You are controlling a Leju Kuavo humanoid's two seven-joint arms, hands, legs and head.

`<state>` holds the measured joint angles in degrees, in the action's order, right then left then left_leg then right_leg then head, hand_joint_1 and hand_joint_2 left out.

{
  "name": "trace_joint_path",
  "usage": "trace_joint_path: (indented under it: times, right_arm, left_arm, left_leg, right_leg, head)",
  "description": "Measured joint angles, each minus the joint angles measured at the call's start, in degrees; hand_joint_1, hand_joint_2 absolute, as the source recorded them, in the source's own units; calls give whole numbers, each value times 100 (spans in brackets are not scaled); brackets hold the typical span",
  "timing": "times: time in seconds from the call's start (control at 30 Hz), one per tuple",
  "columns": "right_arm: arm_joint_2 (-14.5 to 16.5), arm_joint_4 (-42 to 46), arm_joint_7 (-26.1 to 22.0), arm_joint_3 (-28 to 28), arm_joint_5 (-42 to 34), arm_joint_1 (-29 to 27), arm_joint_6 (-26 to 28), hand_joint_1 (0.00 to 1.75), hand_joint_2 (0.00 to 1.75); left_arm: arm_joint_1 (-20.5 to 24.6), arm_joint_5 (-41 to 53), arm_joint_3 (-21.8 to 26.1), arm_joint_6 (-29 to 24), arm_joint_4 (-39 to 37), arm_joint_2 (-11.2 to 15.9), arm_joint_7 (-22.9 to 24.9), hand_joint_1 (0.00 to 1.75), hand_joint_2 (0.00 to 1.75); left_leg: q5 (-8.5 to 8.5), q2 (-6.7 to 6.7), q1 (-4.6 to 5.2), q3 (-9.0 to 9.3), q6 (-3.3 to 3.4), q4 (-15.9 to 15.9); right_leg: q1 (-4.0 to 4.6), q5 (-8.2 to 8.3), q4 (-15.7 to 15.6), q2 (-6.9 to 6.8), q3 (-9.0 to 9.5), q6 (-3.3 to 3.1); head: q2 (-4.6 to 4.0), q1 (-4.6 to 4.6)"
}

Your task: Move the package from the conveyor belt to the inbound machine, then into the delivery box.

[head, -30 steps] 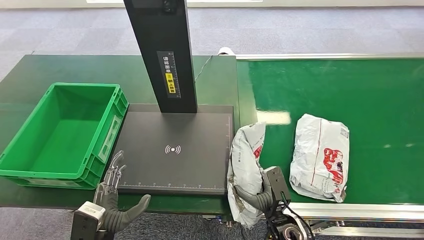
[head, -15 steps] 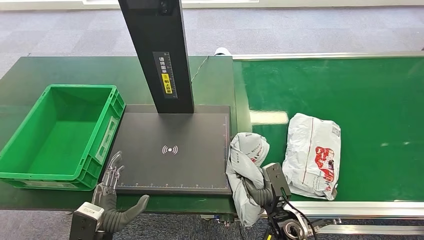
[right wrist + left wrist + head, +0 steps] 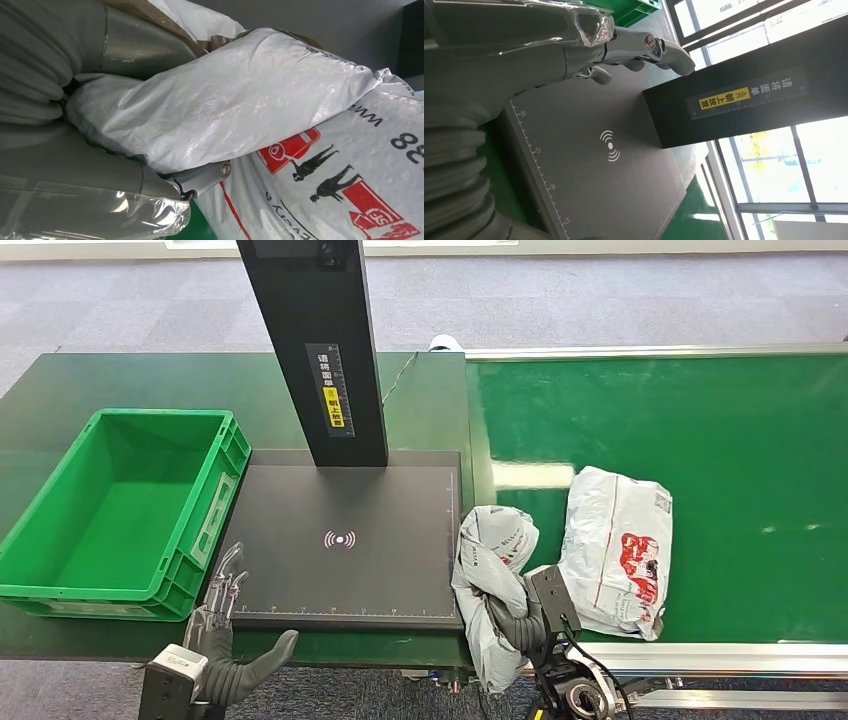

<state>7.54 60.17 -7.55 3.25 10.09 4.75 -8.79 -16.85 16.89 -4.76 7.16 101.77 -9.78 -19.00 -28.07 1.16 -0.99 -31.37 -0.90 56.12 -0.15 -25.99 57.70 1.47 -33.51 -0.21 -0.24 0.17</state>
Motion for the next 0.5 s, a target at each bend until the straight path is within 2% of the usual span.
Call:
trace_joint_path:
  times: [0.17,0.3,0.5]
  right_arm:
    - [21,4,-287,-44,-269,-3,156,173,175]
    - [193,203,-1034,-229,-1102,-114,710,173,175]
    - [448,946,-2015,-429,-2144,-178,1669,159,175]
  left_arm:
    - [-44,29,9,-44,8,-11,-31,0,175]
    - [-127,54,32,-133,25,-72,-97,0,175]
    - [-118,84,63,-239,17,-143,-168,0,175]
  left_leg:
    - [1,-3,-1,-3,-1,0]
    - [6,-30,-1,-19,-1,1]
    - [10,-51,5,-29,0,2]
  right_leg:
    - [1,0,0,-1,-2,0]
    - [1,-1,1,-20,-13,0]
    - [-5,-4,1,-43,-17,3]
  head:
    - [0,-1]
    - [0,-1]
    - [0,0]
